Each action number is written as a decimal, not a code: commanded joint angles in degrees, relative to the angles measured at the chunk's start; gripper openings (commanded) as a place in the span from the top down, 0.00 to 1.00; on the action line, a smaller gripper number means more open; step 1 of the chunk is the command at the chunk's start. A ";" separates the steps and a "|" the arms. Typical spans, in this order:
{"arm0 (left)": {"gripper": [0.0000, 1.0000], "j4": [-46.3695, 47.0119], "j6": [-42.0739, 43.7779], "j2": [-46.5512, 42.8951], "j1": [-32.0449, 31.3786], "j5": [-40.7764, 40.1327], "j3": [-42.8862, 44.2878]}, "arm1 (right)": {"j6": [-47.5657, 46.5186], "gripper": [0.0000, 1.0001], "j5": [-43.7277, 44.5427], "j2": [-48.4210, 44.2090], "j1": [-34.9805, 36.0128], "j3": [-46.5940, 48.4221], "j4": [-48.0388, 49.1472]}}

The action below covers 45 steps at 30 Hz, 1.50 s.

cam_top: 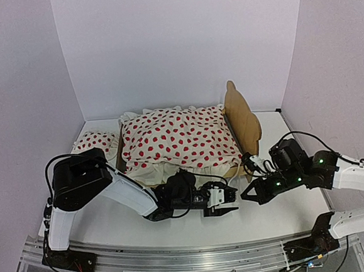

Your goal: Set up the pet bed

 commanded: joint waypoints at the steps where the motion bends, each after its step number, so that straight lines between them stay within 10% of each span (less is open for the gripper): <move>1: 0.44 3.47 0.33 1.11 -0.22 1.30 3.75 | -0.25 1.00 -2.73 0.63 0.38 2.89 1.46; 10: 0.56 5.31 -3.30 2.22 -0.18 -2.38 5.82 | -0.62 1.00 -3.53 1.56 0.37 3.70 1.46; 17: 0.99 7.92 -4.20 1.82 -0.20 -2.92 4.74 | -0.40 1.00 -2.69 3.06 0.29 4.60 1.54; 29: 1.00 2.74 -11.22 -1.55 1.11 -13.16 0.04 | 3.58 0.61 22.51 -0.06 0.26 -6.49 3.46; 45: 1.00 -0.07 -12.03 -0.49 3.27 -12.08 -1.94 | -2.99 0.47 19.55 21.57 0.94 -14.28 40.07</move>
